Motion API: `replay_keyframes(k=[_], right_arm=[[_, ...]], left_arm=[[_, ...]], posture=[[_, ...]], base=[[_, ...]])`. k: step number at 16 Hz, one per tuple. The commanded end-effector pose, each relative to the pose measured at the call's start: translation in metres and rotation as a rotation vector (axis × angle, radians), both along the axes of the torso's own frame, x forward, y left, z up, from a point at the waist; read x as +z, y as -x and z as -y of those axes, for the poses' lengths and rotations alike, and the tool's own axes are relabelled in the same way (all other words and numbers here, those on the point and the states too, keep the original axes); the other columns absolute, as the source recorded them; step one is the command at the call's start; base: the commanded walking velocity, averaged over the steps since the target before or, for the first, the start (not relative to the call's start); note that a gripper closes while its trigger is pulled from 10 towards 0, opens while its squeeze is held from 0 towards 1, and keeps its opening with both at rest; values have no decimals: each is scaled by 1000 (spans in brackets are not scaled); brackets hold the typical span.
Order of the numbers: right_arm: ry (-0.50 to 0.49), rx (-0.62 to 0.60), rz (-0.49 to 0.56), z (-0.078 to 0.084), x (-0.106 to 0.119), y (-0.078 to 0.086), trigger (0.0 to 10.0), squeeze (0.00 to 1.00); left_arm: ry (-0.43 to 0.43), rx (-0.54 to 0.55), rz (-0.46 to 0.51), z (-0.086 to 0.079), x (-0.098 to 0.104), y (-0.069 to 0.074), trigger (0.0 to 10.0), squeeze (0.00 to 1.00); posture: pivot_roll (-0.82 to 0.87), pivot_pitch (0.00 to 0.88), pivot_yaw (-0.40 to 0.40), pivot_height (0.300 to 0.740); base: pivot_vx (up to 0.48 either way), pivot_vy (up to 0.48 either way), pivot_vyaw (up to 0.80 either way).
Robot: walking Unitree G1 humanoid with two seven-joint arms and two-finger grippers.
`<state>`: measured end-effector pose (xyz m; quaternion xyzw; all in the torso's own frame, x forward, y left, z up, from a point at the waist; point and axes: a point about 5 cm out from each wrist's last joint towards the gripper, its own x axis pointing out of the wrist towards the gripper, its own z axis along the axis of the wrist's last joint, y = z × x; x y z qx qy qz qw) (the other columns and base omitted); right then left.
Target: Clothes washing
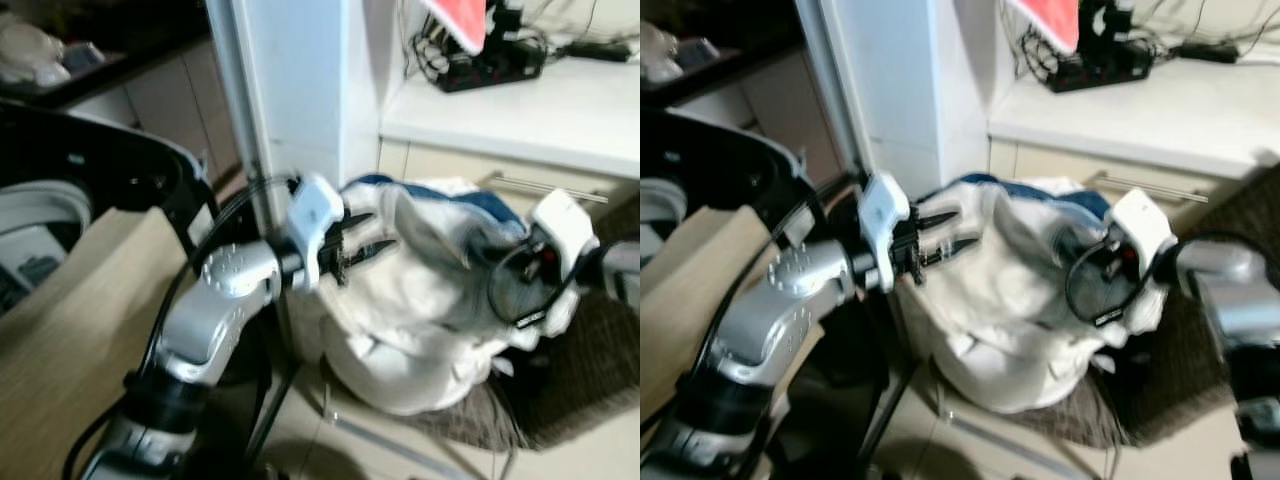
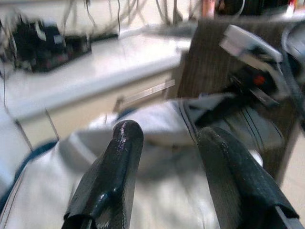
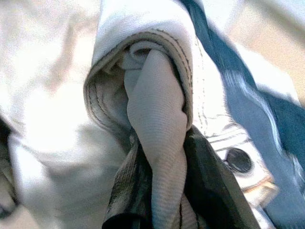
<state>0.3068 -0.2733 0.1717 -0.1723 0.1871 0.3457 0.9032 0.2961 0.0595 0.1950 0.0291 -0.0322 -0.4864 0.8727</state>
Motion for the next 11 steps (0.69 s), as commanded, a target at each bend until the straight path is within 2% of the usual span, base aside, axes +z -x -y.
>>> replay_keyframes(k=[1, 2, 3, 5, 7, 9, 10, 11], right_arm=[[-107, 66, 95, -7, 25, 1, 0, 0], [-162, 51, 117, -3, 35, 4, 0, 0], [-222, 52, 147, -1, 47, 8, 0, 0], [-287, 63, 176, -2, 57, 11, 0, 0], [-407, 142, 204, -9, 74, 24, 0, 0], [-402, 162, 198, -11, 77, 29, 0, 0], [-379, 165, 194, -12, 76, 30, 0, 0], [-373, 166, 192, -13, 77, 30, 0, 0]], left_arm=[[36, 35, 34, -2, 10, -6, 10000, 0], [103, 42, 58, 1, 23, -10, 10000, 0], [179, 31, 46, 4, 34, -13, 10000, 1000], [194, 0, 50, 9, 40, -13, 10000, 1000], [176, -27, 90, 20, 42, -14, 10000, 1000], [198, -66, 147, 31, 56, -12, 10000, 1000], [159, -79, 228, 37, 64, -11, 10000, 1000], [137, -83, 257, 38, 66, -10, 10000, 1000]], posture=[[-135, 0, 76, 740], [-135, 0, 74, 740], [-137, 0, 75, 740], [-140, 0, 78, 740], [-142, 0, 75, 740], [-142, 0, 73, 740], [-142, 0, 73, 740], [-142, 0, 73, 740]], base=[[0, 0, 0], [0, 0, 0], [0, 0, 0], [0, 0, 0], [0, 0, 0], [0, 0, 0], [0, 0, 0], [0, 0, 0]])
